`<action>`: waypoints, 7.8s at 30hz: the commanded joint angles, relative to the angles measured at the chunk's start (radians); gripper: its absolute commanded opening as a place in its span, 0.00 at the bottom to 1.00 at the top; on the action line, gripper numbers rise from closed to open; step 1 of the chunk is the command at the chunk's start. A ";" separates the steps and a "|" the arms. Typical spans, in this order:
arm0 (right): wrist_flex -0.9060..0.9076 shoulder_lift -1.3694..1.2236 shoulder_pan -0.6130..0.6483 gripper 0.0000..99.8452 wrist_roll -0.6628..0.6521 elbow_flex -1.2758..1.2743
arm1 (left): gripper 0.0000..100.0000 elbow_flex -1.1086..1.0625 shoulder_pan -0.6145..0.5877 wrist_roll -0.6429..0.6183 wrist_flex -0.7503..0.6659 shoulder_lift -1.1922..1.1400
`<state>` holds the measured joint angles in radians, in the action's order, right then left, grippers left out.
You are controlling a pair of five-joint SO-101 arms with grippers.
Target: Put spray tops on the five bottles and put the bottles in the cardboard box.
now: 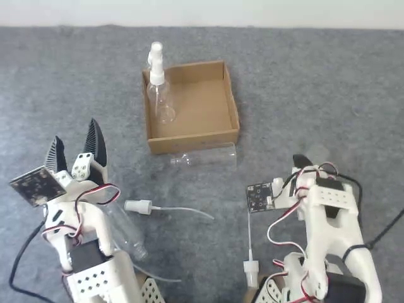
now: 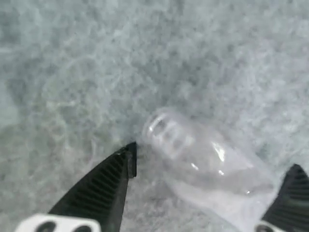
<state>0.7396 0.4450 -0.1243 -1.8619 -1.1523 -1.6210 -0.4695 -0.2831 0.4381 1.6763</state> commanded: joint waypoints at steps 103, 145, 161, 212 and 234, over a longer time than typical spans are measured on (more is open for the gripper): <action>0.409 -0.305 -0.002 0.13 0.471 0.454 | 0.27 0.005 0.021 0.017 -0.034 0.011; 0.499 -0.317 0.386 0.28 1.003 0.535 | 0.27 0.005 0.021 0.017 -0.034 0.011; 0.499 -0.317 0.372 0.25 0.939 0.491 | 0.27 0.005 0.021 0.017 -0.034 0.011; 0.690 -0.303 0.390 0.11 1.312 0.638 | 0.27 0.005 0.023 0.017 -0.034 0.011; 0.901 0.093 0.625 0.11 1.663 0.732 | 0.27 0.001 0.021 0.017 -0.035 0.011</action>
<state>1.6249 0.4189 0.4572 -0.2862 -0.4741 -1.6210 -0.4496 -0.2739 0.4381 1.6763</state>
